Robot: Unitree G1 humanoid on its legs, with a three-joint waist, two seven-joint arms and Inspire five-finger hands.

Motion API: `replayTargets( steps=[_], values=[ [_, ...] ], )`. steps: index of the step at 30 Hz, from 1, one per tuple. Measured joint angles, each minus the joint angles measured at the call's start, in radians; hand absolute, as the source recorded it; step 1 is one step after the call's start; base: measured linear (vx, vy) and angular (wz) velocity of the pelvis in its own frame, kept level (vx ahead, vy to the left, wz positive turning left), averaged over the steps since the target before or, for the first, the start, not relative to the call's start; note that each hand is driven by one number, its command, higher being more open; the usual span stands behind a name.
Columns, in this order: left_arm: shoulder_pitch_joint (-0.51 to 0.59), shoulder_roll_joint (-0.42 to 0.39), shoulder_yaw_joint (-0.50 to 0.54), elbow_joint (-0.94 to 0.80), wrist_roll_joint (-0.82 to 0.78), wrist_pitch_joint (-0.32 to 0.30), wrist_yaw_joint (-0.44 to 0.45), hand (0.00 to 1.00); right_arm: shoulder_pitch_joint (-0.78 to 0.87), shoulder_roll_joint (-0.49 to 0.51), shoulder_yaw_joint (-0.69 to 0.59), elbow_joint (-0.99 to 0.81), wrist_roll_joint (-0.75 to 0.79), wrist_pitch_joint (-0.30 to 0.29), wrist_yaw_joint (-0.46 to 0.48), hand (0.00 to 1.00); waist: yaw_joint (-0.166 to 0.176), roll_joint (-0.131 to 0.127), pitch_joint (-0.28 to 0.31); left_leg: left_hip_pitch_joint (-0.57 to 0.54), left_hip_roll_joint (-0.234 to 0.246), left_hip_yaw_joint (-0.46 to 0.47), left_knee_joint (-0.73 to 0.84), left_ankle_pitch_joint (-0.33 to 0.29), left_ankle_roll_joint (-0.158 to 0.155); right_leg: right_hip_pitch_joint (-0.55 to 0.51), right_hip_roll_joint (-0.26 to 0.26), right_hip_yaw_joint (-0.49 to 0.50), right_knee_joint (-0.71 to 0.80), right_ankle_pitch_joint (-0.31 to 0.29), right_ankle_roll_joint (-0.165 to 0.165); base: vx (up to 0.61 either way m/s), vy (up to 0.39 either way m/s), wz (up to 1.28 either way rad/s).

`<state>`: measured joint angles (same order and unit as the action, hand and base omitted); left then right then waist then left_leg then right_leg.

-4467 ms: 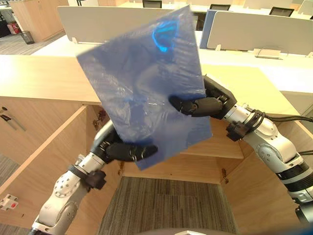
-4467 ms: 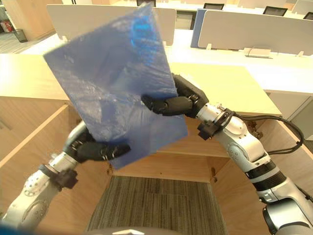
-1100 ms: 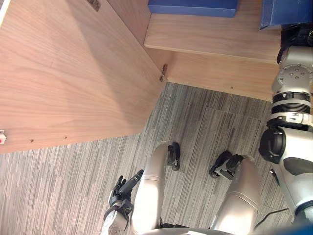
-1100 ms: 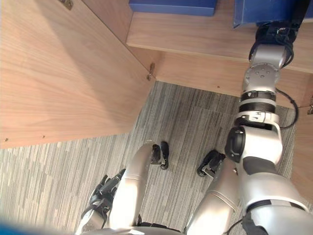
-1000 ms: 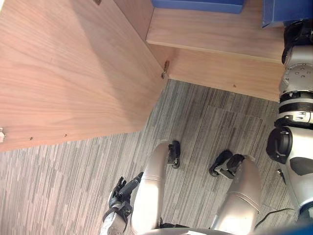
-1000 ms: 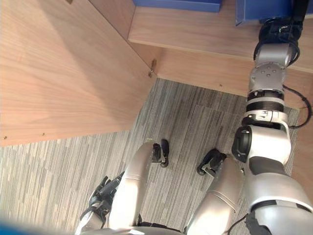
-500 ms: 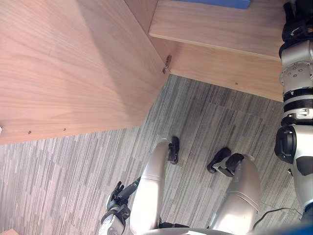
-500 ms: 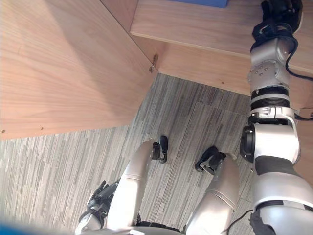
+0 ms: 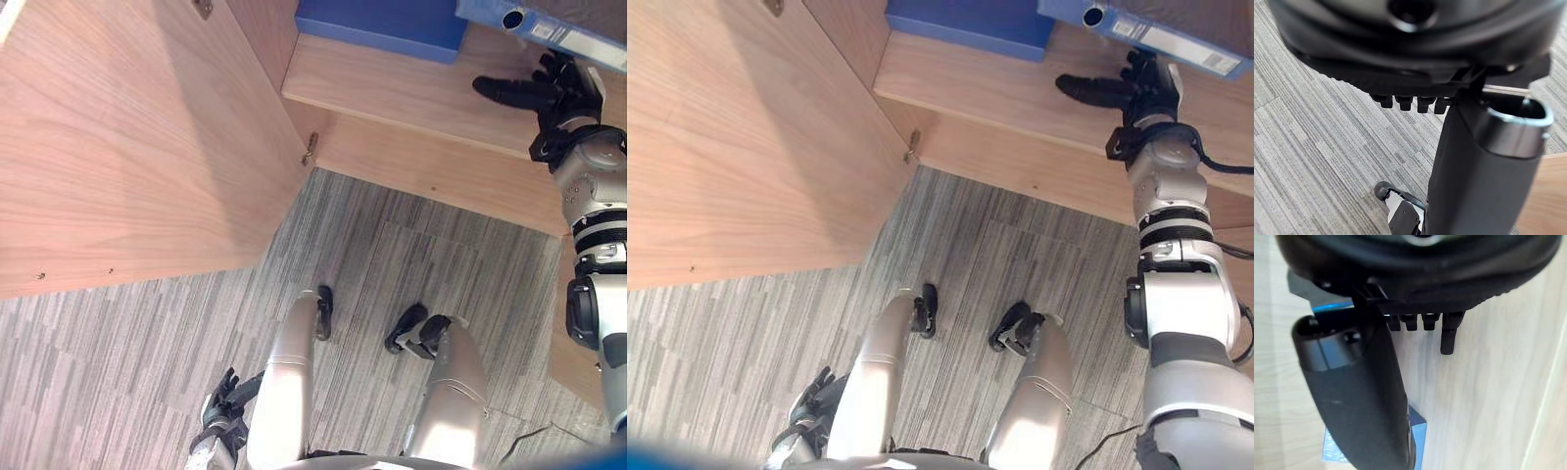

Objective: Walk over to the cabinet, pick up the folder, carry it to the office cabinet, place the folder inside the office cabinet, then close the office cabinet door

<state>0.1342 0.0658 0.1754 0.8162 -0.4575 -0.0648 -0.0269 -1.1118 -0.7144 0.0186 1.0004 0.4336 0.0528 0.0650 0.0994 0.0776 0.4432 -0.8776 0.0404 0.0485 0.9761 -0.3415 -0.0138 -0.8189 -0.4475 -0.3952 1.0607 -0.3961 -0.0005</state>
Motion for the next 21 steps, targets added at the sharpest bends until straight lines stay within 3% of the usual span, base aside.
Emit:
replayTargets(
  steps=[3, 7, 11, 14, 21],
  values=[
    [0.0, 0.003, 0.002, 0.009, 0.0, 0.0, -0.01, 1.0, 0.015, 0.0, 0.0, 0.021, -0.016, 0.002, 0.037, 1.0, 0.001, -0.009, -0.017, 0.002, 0.001, 0.005, -0.006, 0.001, 0.001, 0.0, 0.002, 0.002, -0.009, 0.006, 0.002, 0.02, 0.036, -0.04],
    [0.0, 0.005, 0.01, 0.024, 0.017, 0.0, -0.022, 1.0, 0.05, -0.001, 0.019, -0.006, -0.161, -0.016, 0.116, 1.0, 0.001, -0.016, -0.029, 0.013, 0.009, 0.02, -0.013, 0.0, 0.003, 0.0, 0.01, 0.013, -0.021, 0.014, 0.003, 0.01, 0.032, -0.11],
    [0.0, 0.008, 0.026, 0.043, 0.038, 0.0, -0.028, 1.0, 0.115, 0.001, 0.188, -0.087, -0.489, -0.074, 0.214, 1.0, 0.002, -0.029, -0.059, 0.034, 0.024, 0.028, -0.033, 0.0, 0.003, 0.015, 0.031, 0.015, -0.048, 0.025, 0.002, 0.01, 0.018, -0.12],
    [0.0, 0.009, 0.026, 0.053, 0.037, 0.0, -0.029, 1.0, 0.185, 0.006, 0.287, -0.156, -0.691, -0.086, 0.199, 1.0, 0.006, -0.041, -0.077, 0.063, 0.025, 0.034, -0.058, 0.002, 0.003, 0.039, 0.037, 0.014, -0.071, 0.031, 0.006, 0.02, 0.018, -0.05],
    [0.0, 0.02, 0.025, 0.073, 0.037, -0.001, -0.034, 1.0, 0.278, 0.006, 0.328, -0.21, -0.746, -0.108, 0.199, 1.0, 0.005, -0.059, -0.095, 0.122, 0.035, 0.052, -0.112, 0.005, 0.004, 0.094, 0.06, 0.012, -0.144, 0.057, 0.016, 0.04, 0.041, -0.09]
  ],
)
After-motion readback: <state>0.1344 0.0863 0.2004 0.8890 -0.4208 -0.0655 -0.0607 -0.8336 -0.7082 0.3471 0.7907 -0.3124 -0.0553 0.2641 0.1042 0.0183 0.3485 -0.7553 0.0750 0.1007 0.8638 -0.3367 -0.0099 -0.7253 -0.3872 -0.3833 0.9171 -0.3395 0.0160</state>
